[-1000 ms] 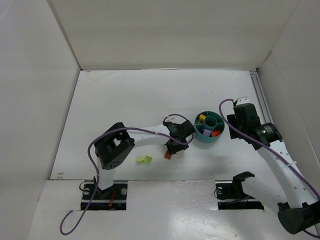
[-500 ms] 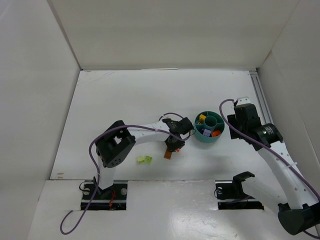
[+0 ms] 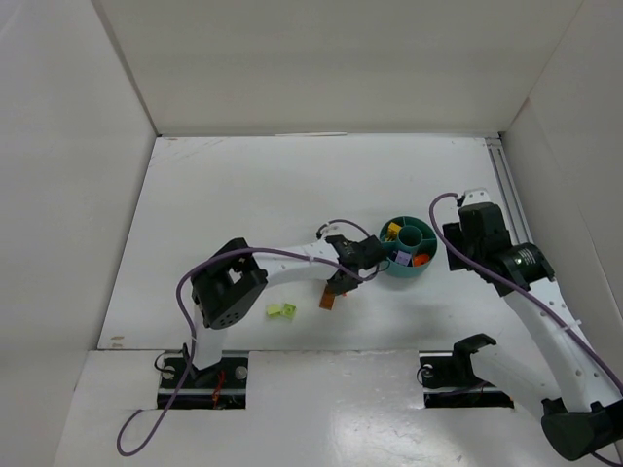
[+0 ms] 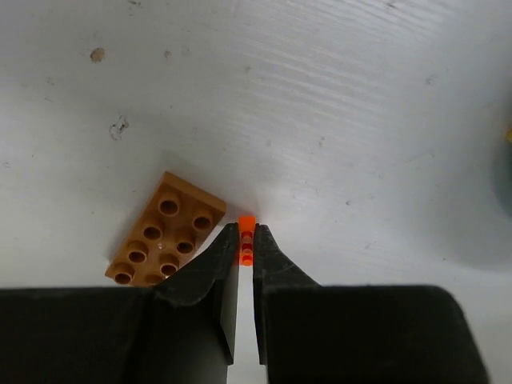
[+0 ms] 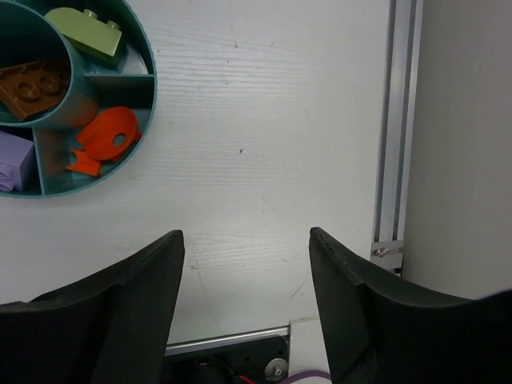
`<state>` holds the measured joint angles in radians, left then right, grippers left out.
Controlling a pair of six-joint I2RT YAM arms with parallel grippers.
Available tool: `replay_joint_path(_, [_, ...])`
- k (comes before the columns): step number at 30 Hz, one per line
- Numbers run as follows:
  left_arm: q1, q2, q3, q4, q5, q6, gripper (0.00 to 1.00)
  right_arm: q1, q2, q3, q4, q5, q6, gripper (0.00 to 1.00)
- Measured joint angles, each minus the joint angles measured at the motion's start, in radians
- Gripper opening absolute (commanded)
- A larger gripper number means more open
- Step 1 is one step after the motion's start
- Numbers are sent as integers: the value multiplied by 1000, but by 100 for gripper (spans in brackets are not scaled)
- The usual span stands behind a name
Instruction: Sort the legos into containers by color
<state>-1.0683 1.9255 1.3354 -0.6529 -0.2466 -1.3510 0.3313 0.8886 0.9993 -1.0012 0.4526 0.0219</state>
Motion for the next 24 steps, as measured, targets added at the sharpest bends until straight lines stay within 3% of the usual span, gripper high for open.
replay_joint_path(4, [-64,-1,76,-33,-130,73,0,-5,-50,0,0,14,5,81])
replay_joint_path(10, [-144,-78,129,179,-237,362,0,-6,-103,18,0,46,13,98])
replay_joint_path(17, [-141,-206,34,632,-151,807,0,-10,-112,47,4,62,13,100])
replay_joint_path(24, [-141,-81,137,777,-31,1072,0,-10,-130,77,-1,71,13,100])
